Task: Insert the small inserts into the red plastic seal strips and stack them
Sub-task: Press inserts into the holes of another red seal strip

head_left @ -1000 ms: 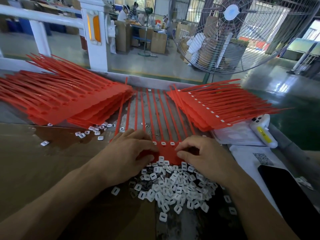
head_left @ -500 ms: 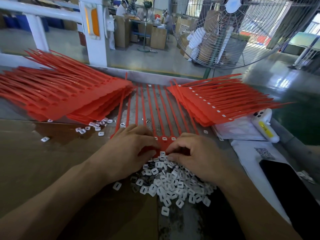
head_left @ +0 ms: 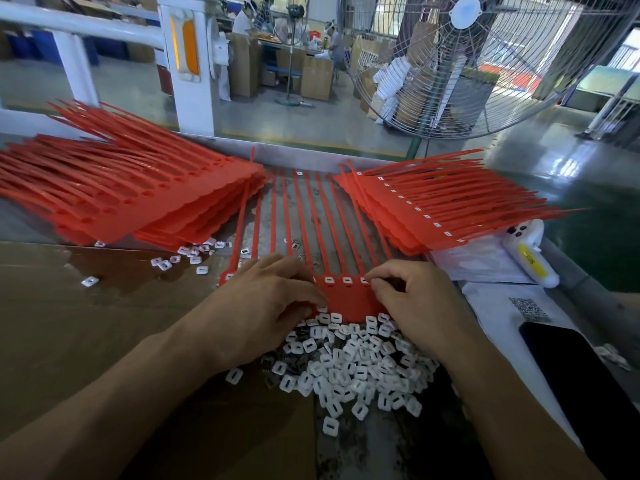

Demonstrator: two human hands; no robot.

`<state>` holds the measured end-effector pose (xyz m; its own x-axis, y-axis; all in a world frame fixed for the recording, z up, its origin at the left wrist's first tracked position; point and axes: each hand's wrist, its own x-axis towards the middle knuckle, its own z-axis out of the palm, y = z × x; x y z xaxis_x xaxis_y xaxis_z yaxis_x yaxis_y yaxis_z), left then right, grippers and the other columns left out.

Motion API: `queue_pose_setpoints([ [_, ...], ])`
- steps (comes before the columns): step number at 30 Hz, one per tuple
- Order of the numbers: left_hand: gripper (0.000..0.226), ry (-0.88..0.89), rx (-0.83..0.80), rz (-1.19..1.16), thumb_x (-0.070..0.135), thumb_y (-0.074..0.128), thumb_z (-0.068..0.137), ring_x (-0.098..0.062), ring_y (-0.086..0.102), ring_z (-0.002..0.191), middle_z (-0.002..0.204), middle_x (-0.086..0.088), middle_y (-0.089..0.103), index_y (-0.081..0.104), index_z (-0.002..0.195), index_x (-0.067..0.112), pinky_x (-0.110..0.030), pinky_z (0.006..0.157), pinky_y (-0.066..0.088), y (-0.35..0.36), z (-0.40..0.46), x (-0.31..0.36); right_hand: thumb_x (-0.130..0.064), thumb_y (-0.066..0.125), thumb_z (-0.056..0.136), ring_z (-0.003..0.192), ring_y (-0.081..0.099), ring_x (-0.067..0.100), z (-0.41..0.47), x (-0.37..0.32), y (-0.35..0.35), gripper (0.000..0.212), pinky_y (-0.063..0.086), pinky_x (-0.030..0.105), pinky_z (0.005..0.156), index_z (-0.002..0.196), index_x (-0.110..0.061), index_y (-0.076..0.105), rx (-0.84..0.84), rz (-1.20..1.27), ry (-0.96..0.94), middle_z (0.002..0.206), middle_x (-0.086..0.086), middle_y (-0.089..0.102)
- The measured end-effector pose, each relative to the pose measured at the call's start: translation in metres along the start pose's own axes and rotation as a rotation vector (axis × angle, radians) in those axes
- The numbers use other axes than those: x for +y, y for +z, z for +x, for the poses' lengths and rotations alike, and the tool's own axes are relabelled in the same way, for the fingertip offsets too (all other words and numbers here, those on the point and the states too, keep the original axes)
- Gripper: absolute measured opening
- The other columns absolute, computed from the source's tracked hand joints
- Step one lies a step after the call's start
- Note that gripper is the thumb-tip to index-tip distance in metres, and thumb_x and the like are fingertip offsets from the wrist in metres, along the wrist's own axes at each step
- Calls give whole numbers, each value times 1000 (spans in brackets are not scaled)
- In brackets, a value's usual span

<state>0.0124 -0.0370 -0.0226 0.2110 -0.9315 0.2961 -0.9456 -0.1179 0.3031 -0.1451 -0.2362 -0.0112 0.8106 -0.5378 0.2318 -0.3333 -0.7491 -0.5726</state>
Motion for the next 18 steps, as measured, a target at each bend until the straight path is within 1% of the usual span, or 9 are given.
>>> queue_pose_setpoints([
  [3, 24, -21, 24, -16, 47, 53, 97, 0, 43, 119, 120, 25, 51, 68, 116, 44, -33, 105, 40, 0, 2, 0, -20, 65, 98, 95, 59, -16, 0, -1, -1, 18, 41, 0, 72, 101, -30, 80, -18, 5, 13, 93, -22, 73],
  [6, 16, -50, 60, -25, 44, 60, 95, -1, 45, 112, 112, 24, 53, 71, 106, 40, -31, 99, 43, -1, 4, 1, -23, 67, 98, 94, 56, -22, -1, -2, 0, 15, 38, -3, 71, 99, -32, 80, -38, 4, 8, 88, -27, 69],
  [8, 15, -59, 68, -11, 44, 60, 95, -1, 45, 109, 108, 23, 53, 70, 105, 40, -29, 100, 41, -2, 5, 2, -25, 68, 98, 92, 56, -23, -1, -3, 2, 14, 38, -2, 71, 98, -34, 79, -45, 1, 6, 86, -29, 68],
  [10, 22, -59, 68, 26, 47, 53, 96, -1, 45, 106, 106, 23, 53, 69, 108, 39, -27, 100, 38, -2, 5, 4, -26, 67, 98, 91, 57, -20, -1, -3, 2, 14, 40, -1, 70, 98, -35, 78, -54, 5, 8, 87, -28, 69],
  [12, 24, -66, 85, 51, 47, 50, 98, -1, 46, 105, 106, 22, 55, 68, 109, 37, -26, 100, 37, 0, 6, 6, -26, 67, 98, 91, 58, -18, 0, -4, 3, 14, 41, 1, 68, 98, -34, 79, -56, 9, 9, 89, -27, 69],
  [15, 19, -129, 160, 48, 42, 54, 98, -3, 51, 100, 103, 18, 59, 68, 105, 31, -29, 97, 43, -2, 7, 2, -24, 67, 98, 90, 59, -18, -2, -5, 2, 15, 40, 0, 69, 96, -34, 79, -46, 36, -2, 87, -28, 70],
  [17, 15, -216, 249, 46, 35, 60, 96, -9, 56, 93, 97, 12, 64, 71, 100, 26, -33, 89, 49, -7, 6, -4, -23, 68, 98, 87, 60, -18, -4, -6, 0, 16, 40, -1, 70, 94, -33, 79, -24, 65, -22, 84, -29, 71],
  [18, 11, -266, 305, 54, 30, 64, 95, -12, 58, 89, 94, 10, 65, 72, 96, 24, -35, 84, 50, -12, 6, -9, -23, 68, 98, 87, 61, -17, -5, -6, 0, 15, 40, -1, 70, 94, -33, 79, -19, 74, -36, 85, -31, 70],
])
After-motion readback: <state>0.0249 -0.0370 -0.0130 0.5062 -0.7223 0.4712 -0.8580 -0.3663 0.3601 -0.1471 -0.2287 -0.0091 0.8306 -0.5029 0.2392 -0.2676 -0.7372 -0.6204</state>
